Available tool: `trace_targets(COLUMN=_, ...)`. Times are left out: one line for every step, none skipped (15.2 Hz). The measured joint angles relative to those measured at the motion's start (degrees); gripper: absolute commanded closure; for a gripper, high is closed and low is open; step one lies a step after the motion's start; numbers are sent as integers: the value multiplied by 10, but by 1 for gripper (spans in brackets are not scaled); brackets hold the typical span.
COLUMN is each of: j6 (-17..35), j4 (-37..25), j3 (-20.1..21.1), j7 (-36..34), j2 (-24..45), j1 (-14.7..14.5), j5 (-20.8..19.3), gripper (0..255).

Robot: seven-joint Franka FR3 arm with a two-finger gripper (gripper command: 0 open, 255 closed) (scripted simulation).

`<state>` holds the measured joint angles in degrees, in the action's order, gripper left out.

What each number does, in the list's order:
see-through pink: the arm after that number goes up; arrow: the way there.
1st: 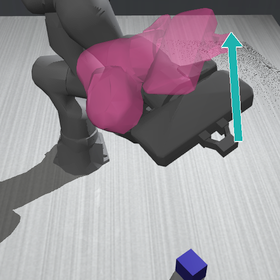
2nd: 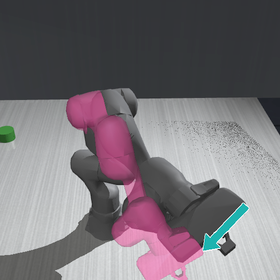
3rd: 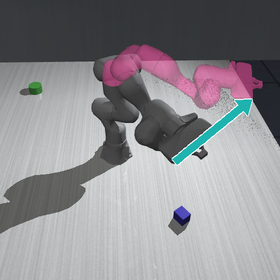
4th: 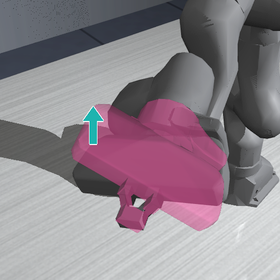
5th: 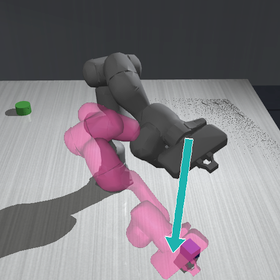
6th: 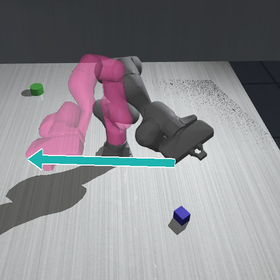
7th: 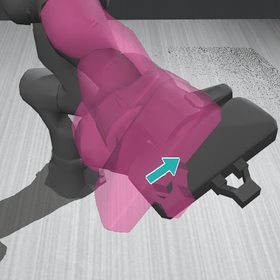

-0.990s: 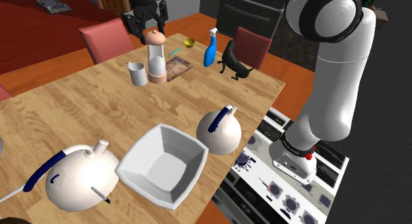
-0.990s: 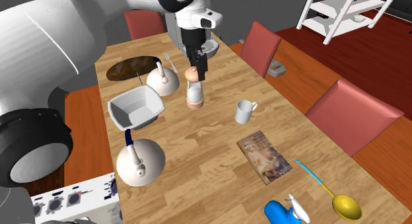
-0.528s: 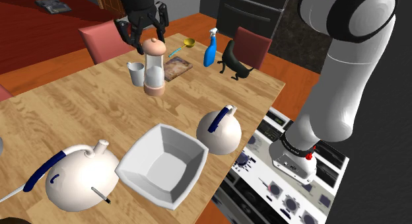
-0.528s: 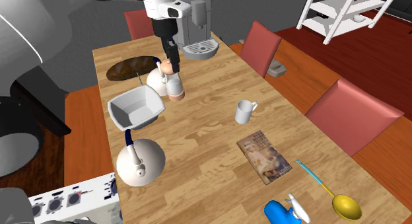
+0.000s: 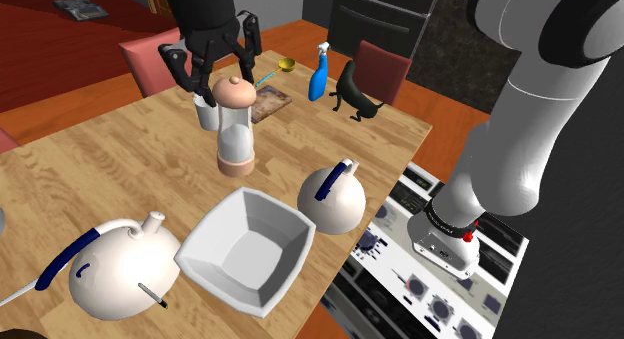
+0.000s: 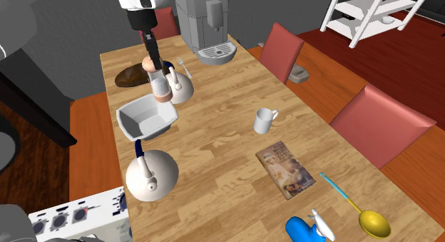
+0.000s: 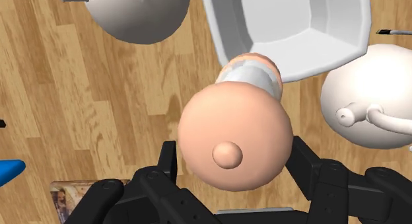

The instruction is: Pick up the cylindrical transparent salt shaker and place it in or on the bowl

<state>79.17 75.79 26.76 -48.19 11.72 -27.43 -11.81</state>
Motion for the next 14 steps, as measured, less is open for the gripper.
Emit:
trace_targets(j6=-7, j4=-7, j3=4, j7=-11, j2=2, j1=-8, j5=0, gripper=255)
trace_targets(j6=-9, j4=-6, j3=9, j7=-24, j2=0, j1=-16, j5=1, gripper=255)
trace_targets(j6=-12, j4=-1, j3=15, j7=-36, j2=-6, j1=-22, j5=5, gripper=255)
trace_targets(j6=-21, j4=-10, j3=21, j7=-51, j2=-3, j1=-33, j5=4, gripper=255)
trace_targets(j6=-30, j4=-26, j3=26, j7=-64, j2=6, j1=-44, j5=1, gripper=255)
trace_targets(j6=-31, j4=-21, j3=30, j7=-76, j2=1, j1=-50, j5=4, gripper=255)
trace_targets(j6=-37, j4=-28, j3=37, j7=-93, j2=4, j1=-61, j5=3, gripper=255)
trace_targets(j6=-44, j4=-33, j3=42, j7=-106, j2=4, j1=-70, j5=4, gripper=255)
trace_targets(j6=-44, j4=-31, j3=45, j7=-112, j2=3, j1=-74, j5=5, gripper=255)
trace_targets(j6=-36, j4=-20, j3=45, j7=-115, j2=0, j1=-74, j5=7, gripper=255)
trace_targets(j6=-29, j4=-9, j3=46, j7=-117, j2=-4, j1=-73, j5=9, gripper=255)
trace_targets(j6=-20, j4=2, j3=46, j7=-118, j2=-6, j1=-72, j5=11, gripper=255)
trace_targets(j6=-11, j4=13, j3=45, j7=-117, j2=-10, j1=-70, j5=13, gripper=255)
trace_targets(j6=-2, j4=26, j3=45, j7=-118, j2=-13, j1=-68, j5=15, gripper=255)
